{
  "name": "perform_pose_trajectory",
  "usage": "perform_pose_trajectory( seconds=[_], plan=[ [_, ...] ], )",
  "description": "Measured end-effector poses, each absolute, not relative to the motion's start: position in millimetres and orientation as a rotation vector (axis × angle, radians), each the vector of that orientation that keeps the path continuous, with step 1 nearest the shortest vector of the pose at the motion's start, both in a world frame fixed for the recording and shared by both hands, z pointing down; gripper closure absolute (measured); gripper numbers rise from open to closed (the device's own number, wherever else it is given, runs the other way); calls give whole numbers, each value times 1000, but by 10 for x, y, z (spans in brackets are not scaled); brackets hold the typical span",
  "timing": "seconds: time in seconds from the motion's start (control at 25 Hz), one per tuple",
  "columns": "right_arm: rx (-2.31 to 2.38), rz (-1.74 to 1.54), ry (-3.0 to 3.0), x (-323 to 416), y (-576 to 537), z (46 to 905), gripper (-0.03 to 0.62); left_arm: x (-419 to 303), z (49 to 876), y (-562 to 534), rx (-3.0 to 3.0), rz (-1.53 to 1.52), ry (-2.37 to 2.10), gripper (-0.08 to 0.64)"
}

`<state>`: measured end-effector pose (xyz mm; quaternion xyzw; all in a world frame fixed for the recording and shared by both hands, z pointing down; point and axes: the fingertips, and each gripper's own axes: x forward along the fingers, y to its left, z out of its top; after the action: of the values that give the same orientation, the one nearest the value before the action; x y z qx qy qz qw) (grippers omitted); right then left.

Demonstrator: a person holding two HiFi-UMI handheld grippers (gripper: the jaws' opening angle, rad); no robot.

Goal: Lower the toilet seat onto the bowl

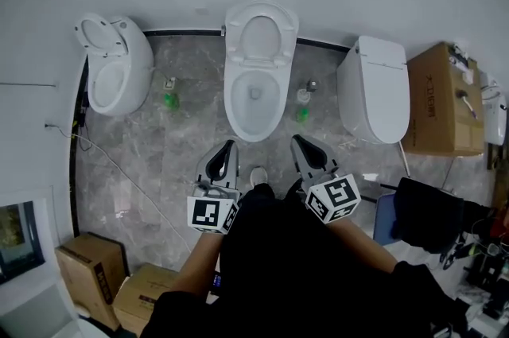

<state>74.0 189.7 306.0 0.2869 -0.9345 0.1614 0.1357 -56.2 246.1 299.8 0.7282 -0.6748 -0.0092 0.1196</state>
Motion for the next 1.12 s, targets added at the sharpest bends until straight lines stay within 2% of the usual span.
perform_pose_trajectory(
  seconds=[0.6, 1.12],
  plan=[
    [874, 472, -2692, 701, 1086, 3379, 558, -723, 3599, 1824, 1930, -21, -1814, 543],
    [879, 488, -2677, 648, -741, 3633, 558, -869, 3875, 61, 1990, 80, -1790, 543]
  ],
)
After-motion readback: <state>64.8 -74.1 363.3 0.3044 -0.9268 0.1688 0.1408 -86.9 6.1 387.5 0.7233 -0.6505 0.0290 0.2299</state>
